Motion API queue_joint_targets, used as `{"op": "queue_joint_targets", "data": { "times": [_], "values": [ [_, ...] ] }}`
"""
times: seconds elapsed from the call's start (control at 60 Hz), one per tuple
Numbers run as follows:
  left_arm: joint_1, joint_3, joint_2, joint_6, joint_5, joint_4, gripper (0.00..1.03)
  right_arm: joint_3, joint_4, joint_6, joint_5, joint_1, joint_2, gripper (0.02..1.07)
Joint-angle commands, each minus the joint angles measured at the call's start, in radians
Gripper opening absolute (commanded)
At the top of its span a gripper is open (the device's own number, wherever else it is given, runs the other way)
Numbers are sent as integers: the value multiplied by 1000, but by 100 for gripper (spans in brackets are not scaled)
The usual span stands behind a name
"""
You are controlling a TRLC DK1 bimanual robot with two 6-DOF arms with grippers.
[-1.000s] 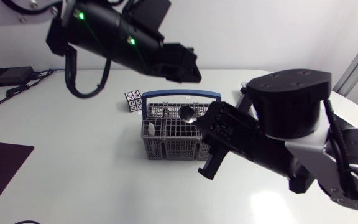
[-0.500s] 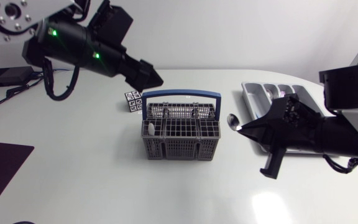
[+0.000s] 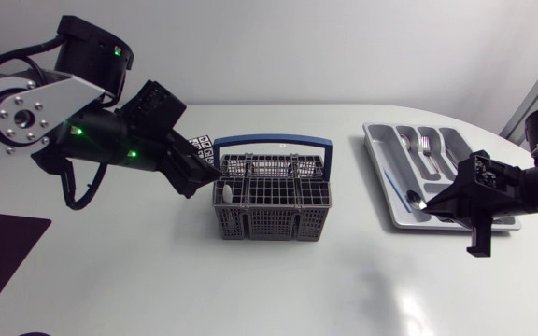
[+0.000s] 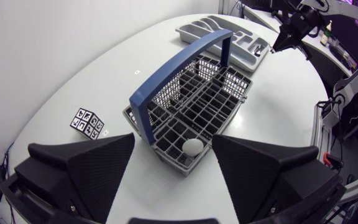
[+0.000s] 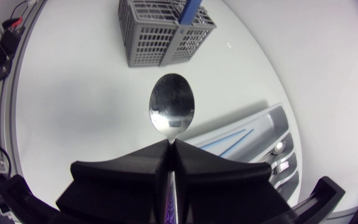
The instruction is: Transfer all utensils from the basket to the drawer tray.
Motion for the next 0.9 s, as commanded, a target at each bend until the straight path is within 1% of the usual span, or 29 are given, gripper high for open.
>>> {"op": "queue_joint_targets", "data": {
  "times": [0.0, 0.1, 0.2, 0.367, 0.5, 0.55, 0.6, 0.65, 0.667, 0.733, 0.767, 0.8, 0.883],
  "values": [
    [19, -54, -24, 20, -1, 24, 88, 66, -23, -161, 7, -77, 91, 8],
    [30, -91, -31, 20, -1, 49, 88, 138, -47, -250, 27, -149, 195, 8],
    [33, -119, -33, 16, -1, 63, 88, 230, -58, -342, 73, -209, 330, 8],
    [31, -157, -40, 8, -1, 95, 88, 319, -46, -394, 153, -230, 462, 8],
    [31, -185, -43, 3, -1, 113, 88, 319, 11, -401, 214, -215, 513, 9],
    [33, -192, -45, 3, 1, 115, 88, 306, 55, -402, 231, -210, 520, 19],
    [31, -197, -48, 3, 1, 116, 88, 301, 77, -402, 242, -209, 526, 28],
    [34, -200, -53, 3, 1, 116, 88, 303, 86, -402, 251, -209, 531, 33],
    [34, -202, -54, 3, -1, 116, 88, 300, 98, -402, 251, -209, 529, 37],
    [36, -208, -57, 3, -1, 119, 88, 298, 109, -399, 250, -207, 525, 44],
    [36, -212, -59, 3, 1, 122, 88, 296, 111, -397, 250, -207, 516, 49],
    [37, -217, -59, 3, 1, 124, 89, 293, 114, -394, 250, -204, 503, 51],
    [37, -231, -63, 2, 1, 136, 89, 281, 111, -368, 247, -183, 451, 52]
  ]
}}
